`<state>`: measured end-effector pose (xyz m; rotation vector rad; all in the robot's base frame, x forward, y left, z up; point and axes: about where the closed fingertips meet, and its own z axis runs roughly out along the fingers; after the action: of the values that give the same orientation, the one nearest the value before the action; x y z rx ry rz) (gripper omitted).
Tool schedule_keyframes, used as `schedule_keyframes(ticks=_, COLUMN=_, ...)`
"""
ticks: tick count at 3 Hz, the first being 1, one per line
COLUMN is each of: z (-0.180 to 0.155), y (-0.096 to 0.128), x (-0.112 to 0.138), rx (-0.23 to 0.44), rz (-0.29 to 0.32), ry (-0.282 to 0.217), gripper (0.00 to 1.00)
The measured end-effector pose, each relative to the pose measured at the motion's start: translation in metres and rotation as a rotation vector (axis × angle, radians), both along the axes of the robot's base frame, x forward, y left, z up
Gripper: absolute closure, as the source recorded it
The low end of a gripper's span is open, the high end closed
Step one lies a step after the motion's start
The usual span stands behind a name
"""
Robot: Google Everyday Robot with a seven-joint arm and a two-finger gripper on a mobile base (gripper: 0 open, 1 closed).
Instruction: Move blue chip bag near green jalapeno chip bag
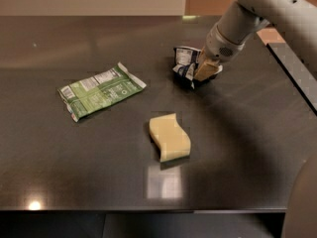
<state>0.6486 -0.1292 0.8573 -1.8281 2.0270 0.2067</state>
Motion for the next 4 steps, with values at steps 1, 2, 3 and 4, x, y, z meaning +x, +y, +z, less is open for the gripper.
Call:
schedule_keyframes(ticks=1, z=0.033, y=0.040, x=-0.012, rx=0.086, rz=0.052, ry=-0.013, gripper=1.00)
schedule_keyframes(ticks=2, z=0.064, y=0.078, x=-0.023, rx=0.158, rz=0.098, ry=-0.017, gripper=1.00)
schedule_keyframes(ticks=3, z=0.081, y=0.118, x=-0.035, rx=0.218, rz=0.141, ry=-0.034, gripper=0.79)
schedule_keyframes(ticks=4, z=0.085, y=0.139, x=-0.040, rx=0.251, rz=0.168, ry=-0.043, gripper=0.55)
